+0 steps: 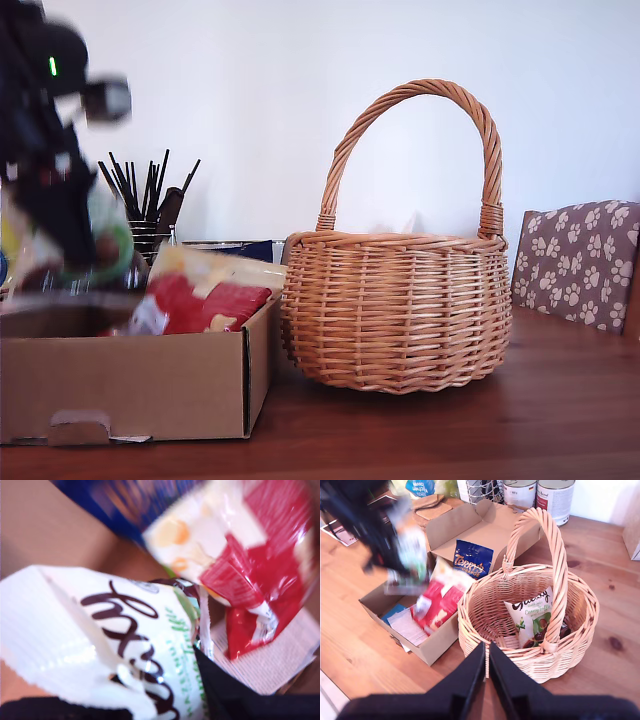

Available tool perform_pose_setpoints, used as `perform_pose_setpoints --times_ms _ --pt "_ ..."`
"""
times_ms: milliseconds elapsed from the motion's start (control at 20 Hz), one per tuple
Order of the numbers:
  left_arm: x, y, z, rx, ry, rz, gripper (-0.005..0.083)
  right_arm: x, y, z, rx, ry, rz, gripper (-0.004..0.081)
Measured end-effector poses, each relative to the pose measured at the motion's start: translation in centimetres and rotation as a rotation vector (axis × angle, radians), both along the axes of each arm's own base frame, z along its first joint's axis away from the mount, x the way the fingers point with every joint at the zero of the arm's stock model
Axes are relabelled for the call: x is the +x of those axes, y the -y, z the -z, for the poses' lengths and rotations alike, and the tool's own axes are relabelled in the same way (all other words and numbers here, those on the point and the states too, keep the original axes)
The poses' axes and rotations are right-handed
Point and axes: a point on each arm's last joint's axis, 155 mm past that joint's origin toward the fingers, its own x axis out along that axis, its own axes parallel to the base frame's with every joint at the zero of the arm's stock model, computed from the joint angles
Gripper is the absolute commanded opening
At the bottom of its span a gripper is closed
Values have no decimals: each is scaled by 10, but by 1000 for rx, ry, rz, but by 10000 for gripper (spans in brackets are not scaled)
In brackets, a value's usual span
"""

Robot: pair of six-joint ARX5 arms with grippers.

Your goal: Move the bags of Easter eggs from the cardboard box on the left into the woven basket on the right side.

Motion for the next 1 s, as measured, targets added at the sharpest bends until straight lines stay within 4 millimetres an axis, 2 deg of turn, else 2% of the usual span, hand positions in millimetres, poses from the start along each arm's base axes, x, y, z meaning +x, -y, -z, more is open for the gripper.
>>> perform_pose_setpoints --times_ms 150,250,400,600,700,800,900,1000 --pt "-3 19 -60 -157 87 -40 107 0 0 0 -2 2 -2 -13" --pt "-19 41 -77 -236 82 11 107 0 0 -1 -1 4 -2 -13" --pt "-43 89 -82 -348 12 120 108 1 0 -2 1 9 -2 -13" --pt "-51 151 -90 -432 48 243 108 1 0 -2 2 10 -2 -13" --pt "-46 181 -98 -485 107 290 110 1 0 -2 2 10 -2 -13" --pt "-35 208 -96 -526 149 303 110 1 0 -2 2 11 -2 -13" --pt "-18 231 -85 -561 166 262 110 1 -1 -2 2 11 -2 -13" --pt "-1 245 -72 -586 176 197 110 1 -1 -2 3 12 -1 -13"
